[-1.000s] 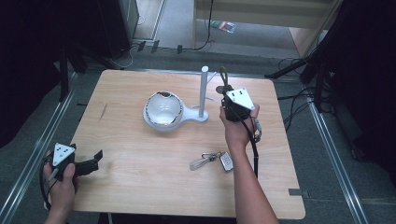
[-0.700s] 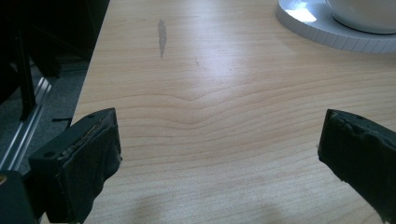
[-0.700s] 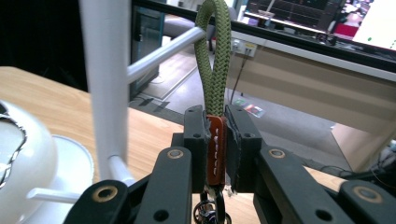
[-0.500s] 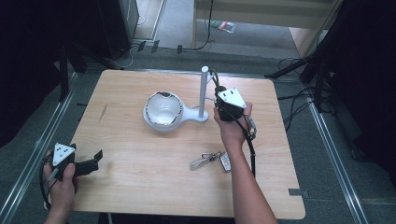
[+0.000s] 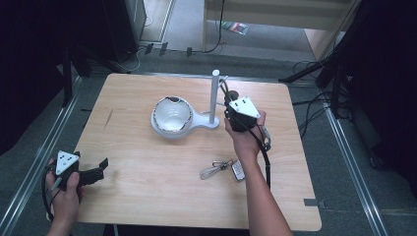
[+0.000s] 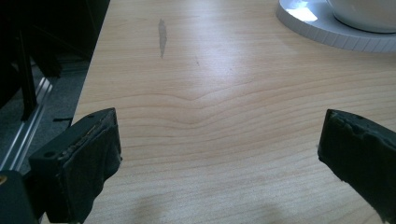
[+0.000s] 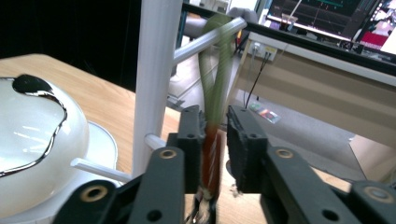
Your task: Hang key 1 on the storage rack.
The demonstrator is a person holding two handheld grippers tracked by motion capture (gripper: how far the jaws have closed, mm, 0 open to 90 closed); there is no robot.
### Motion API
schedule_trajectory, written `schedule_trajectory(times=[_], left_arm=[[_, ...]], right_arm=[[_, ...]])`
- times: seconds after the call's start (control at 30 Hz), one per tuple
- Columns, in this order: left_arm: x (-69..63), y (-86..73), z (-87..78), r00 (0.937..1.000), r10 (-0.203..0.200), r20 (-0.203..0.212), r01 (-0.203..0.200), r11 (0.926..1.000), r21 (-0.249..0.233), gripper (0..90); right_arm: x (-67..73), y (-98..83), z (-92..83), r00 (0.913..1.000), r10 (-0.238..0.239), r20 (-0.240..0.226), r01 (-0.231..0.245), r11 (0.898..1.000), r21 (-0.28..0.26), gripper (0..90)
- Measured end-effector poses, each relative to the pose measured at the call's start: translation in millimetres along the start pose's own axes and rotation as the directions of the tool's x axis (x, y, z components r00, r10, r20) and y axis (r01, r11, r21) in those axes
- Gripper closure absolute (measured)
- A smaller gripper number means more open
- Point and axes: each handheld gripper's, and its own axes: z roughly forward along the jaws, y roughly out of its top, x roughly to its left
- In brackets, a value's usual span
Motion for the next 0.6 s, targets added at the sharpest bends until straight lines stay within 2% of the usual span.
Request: schedule_trajectory(times=[0.27, 0.4, 0.6], left_arm=[[0.0, 0.2, 0.2, 1.0000, 0.000, 0.000, 0.000, 1.0000, 0.004, 0.0], [-0.6, 0.4, 0.8, 1.0000, 0.004, -0.001, -0.004, 1.0000, 0.007, 0.0], [-0.8, 0.2, 0.6, 1.0000, 0.006, -0.001, -0.006, 1.0000, 0.005, 0.0]], right_arm=[[-9.8, 0.0, -11.4, 0.9993, 0.035, 0.012, -0.035, 0.999, -0.014, 69.5], [-12.0, -0.9, -16.9, 0.9990, 0.044, 0.012, -0.044, 0.999, -0.001, 64.4], [-11.0, -3.0, -27.5, 0.9986, 0.050, -0.016, -0.050, 0.999, 0.020, 58.7]])
